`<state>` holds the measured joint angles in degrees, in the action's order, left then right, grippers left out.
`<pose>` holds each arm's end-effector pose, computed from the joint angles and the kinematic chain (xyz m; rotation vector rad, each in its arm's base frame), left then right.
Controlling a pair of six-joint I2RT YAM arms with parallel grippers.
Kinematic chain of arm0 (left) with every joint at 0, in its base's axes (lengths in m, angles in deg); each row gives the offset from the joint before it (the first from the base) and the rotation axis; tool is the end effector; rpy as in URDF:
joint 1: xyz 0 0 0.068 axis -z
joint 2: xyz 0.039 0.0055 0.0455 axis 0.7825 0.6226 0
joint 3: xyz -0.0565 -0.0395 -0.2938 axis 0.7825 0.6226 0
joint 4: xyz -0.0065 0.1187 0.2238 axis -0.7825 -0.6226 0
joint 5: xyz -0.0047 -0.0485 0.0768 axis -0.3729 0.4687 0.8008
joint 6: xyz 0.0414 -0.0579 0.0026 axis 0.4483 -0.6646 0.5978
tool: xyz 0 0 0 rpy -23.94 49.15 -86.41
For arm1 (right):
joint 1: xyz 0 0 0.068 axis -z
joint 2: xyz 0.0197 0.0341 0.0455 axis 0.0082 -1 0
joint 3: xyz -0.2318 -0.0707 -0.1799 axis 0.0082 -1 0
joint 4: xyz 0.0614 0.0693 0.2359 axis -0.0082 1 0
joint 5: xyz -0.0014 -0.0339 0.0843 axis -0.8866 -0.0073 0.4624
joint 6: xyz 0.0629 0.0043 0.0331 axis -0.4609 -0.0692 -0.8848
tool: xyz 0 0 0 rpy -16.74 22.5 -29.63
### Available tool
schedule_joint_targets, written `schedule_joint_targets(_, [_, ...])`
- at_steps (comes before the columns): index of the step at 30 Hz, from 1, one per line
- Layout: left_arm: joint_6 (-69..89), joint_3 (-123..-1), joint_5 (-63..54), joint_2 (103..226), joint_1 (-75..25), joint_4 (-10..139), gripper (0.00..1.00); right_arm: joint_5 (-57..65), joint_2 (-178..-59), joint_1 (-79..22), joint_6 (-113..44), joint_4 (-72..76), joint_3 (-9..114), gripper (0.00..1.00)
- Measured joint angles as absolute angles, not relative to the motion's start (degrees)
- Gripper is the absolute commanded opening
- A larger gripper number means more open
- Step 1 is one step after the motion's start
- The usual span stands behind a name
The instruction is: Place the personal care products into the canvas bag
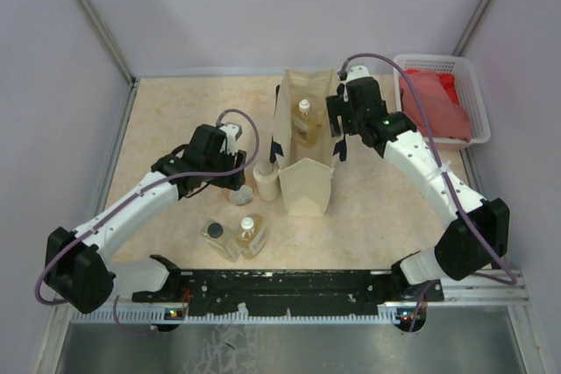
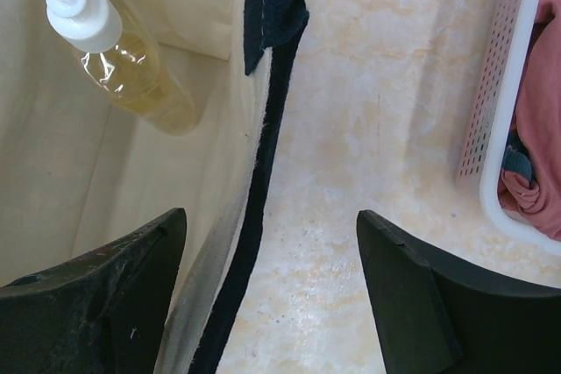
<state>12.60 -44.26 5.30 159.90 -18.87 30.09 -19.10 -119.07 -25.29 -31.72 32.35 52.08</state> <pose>0.2151 -0.1355 0.2817 0.4778 2.3961 -0.2963 0.2961 0.1257 0.3609 -0.2667 2.1718 -0.0036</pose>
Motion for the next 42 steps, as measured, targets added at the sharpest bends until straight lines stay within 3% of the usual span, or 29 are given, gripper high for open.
schedule_joint_targets(14, [10.1, -48.8, 7.0, 159.1, -18.9, 20.1, 0.00, -19.1, -119.1, -25.3, -31.2, 32.3, 52.1, 0.78])
schedule_joint_targets(27, [11.0, -63.5, 10.9, 156.6, -18.9, 15.3, 0.00, -19.2, -119.1, -25.3, -30.7, 32.3, 52.1, 0.78])
schedule_joint_targets(42, [19.5, -86.7, 0.1, 155.4, -18.9, 13.7, 0.00, -19.4, -119.1, -25.3, -30.6, 32.3, 52.1, 0.79])
